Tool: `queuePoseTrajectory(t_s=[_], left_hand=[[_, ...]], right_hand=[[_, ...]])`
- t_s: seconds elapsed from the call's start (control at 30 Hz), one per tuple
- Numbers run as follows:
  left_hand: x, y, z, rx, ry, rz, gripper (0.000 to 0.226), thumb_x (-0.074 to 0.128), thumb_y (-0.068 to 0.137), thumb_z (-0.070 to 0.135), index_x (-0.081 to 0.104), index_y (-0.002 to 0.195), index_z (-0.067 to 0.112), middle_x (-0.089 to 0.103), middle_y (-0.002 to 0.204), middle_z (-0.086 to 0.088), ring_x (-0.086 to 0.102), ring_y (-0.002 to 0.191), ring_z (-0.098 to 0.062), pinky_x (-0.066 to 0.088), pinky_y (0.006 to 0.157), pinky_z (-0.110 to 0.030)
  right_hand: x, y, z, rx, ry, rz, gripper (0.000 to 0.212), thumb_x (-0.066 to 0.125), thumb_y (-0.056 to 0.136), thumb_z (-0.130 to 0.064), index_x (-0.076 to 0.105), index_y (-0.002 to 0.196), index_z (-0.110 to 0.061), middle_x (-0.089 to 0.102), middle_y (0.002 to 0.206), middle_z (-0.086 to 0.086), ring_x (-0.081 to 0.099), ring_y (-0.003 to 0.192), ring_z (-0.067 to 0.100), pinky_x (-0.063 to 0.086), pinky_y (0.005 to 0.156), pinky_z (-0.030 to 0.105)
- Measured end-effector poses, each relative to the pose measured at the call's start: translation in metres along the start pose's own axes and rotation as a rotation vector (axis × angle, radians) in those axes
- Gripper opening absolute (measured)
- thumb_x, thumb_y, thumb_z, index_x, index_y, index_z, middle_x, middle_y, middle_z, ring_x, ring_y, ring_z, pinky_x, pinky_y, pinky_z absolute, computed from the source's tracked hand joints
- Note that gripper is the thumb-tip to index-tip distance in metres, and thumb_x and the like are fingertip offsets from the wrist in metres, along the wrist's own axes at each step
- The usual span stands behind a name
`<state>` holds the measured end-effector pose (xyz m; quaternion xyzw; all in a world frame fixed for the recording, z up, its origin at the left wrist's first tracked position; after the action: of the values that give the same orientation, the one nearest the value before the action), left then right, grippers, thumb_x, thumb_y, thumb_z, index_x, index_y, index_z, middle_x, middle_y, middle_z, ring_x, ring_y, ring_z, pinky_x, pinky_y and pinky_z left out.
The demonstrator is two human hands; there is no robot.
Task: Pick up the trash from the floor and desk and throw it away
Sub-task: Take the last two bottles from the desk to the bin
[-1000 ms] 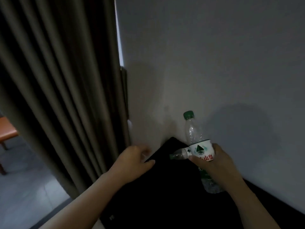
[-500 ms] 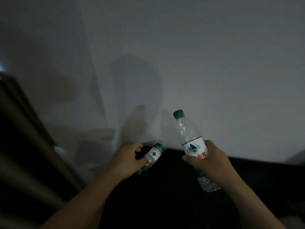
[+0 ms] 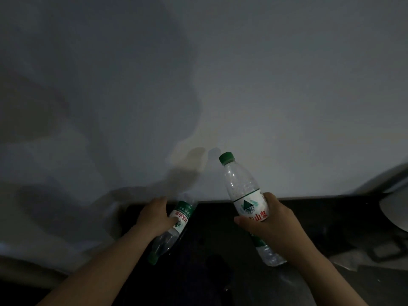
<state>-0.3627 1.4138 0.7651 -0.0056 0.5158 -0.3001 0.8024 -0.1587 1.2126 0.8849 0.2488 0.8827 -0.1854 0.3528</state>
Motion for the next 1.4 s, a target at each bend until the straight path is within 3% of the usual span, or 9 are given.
queuePoseTrajectory(t_s=[0.13, 0.27, 0.5, 0.67, 0.8, 0.93, 1.1, 1.23, 1.4], left_hand=[[0.033, 0.019, -0.014, -0.074, 0.046, -0.095, 0.076, 0.071, 0.077, 0.048, 0.038, 0.135, 0.011, 0.042, 0.138, -0.013, 0.049, 0.123, -0.029, 0.045, 0.098, -0.038], [0.049, 0.028, -0.022, -0.102, 0.051, -0.134, 0.07, 0.071, 0.076, 0.047, 0.041, 0.127, 0.01, 0.046, 0.129, -0.014, 0.053, 0.114, -0.03, 0.049, 0.09, -0.037], [0.065, 0.027, -0.02, -0.103, -0.078, -0.163, 0.057, 0.076, 0.075, 0.037, 0.047, 0.116, 0.01, 0.059, 0.118, -0.008, 0.061, 0.102, -0.024, 0.052, 0.081, -0.032], [0.047, 0.01, -0.003, -0.063, -0.167, -0.091, 0.052, 0.076, 0.074, 0.037, 0.053, 0.114, 0.012, 0.062, 0.111, -0.006, 0.063, 0.096, -0.022, 0.054, 0.082, -0.035], [0.017, -0.016, 0.019, 0.051, -0.308, -0.041, 0.046, 0.076, 0.073, 0.039, 0.054, 0.109, 0.021, 0.062, 0.104, 0.003, 0.063, 0.088, -0.012, 0.053, 0.073, -0.029], [-0.014, -0.047, 0.052, 0.178, -0.425, 0.01, 0.033, 0.076, 0.071, 0.041, 0.054, 0.095, 0.034, 0.066, 0.087, 0.012, 0.062, 0.071, 0.004, 0.044, 0.056, -0.015], [-0.05, -0.095, 0.112, 0.37, -0.544, 0.003, 0.035, 0.074, 0.069, 0.04, 0.054, 0.097, 0.039, 0.067, 0.09, 0.014, 0.064, 0.075, 0.004, 0.049, 0.063, -0.02], [-0.065, -0.14, 0.166, 0.547, -0.616, -0.049, 0.034, 0.073, 0.073, 0.036, 0.051, 0.096, 0.045, 0.065, 0.094, 0.014, 0.062, 0.078, 0.011, 0.046, 0.059, -0.01], [-0.062, -0.206, 0.241, 0.746, -0.693, -0.181, 0.038, 0.072, 0.076, 0.035, 0.052, 0.109, 0.038, 0.066, 0.099, 0.013, 0.064, 0.083, 0.008, 0.05, 0.058, -0.01]], right_hand=[[0.011, 0.017, 0.014, 0.021, 0.028, -0.022, 0.057, 0.077, 0.056, -0.058, 0.046, 0.099, -0.038, 0.063, 0.083, -0.012, 0.064, 0.069, -0.003, 0.049, 0.05, 0.01], [0.018, 0.029, 0.022, 0.029, 0.044, -0.031, 0.056, 0.077, 0.055, -0.058, 0.044, 0.097, -0.041, 0.063, 0.083, -0.012, 0.06, 0.074, -0.014, 0.047, 0.049, 0.008], [0.019, 0.031, 0.032, 0.039, 0.069, -0.023, 0.057, 0.076, 0.052, -0.061, 0.045, 0.097, -0.043, 0.064, 0.085, -0.013, 0.06, 0.077, -0.015, 0.048, 0.05, 0.007], [0.009, 0.018, 0.034, 0.046, 0.088, 0.001, 0.053, 0.08, 0.056, -0.055, 0.047, 0.096, -0.042, 0.065, 0.085, -0.012, 0.062, 0.076, -0.012, 0.048, 0.05, 0.007], [-0.007, -0.003, 0.028, 0.062, 0.104, 0.044, 0.057, 0.081, 0.058, -0.052, 0.049, 0.103, -0.038, 0.063, 0.087, -0.014, 0.063, 0.071, -0.007, 0.047, 0.049, 0.007], [-0.027, -0.037, 0.021, 0.072, 0.166, 0.125, 0.051, 0.08, 0.055, -0.054, 0.046, 0.092, -0.042, 0.063, 0.085, -0.011, 0.059, 0.074, -0.016, 0.043, 0.045, 0.004], [-0.064, -0.102, 0.01, 0.105, 0.188, 0.276, 0.057, 0.073, 0.048, -0.065, 0.048, 0.093, -0.041, 0.064, 0.085, -0.011, 0.064, 0.07, -0.002, 0.045, 0.046, 0.009], [-0.101, -0.163, 0.008, 0.112, 0.223, 0.436, 0.05, 0.08, 0.057, -0.054, 0.052, 0.096, -0.037, 0.067, 0.083, -0.009, 0.063, 0.072, -0.008, 0.047, 0.046, 0.01], [-0.148, -0.247, 0.021, 0.186, 0.309, 0.643, 0.056, 0.078, 0.049, -0.06, 0.054, 0.096, -0.039, 0.068, 0.086, -0.008, 0.067, 0.072, 0.006, 0.054, 0.059, 0.026]])
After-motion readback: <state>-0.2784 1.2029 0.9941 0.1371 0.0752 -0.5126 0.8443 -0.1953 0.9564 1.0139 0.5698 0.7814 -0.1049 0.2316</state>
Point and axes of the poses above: each hand's wrist, its own y-axis towards the middle knuckle, its own x-axis out of the palm, z = x × y, the point moved 6 cm from there along y, towards the middle knuckle
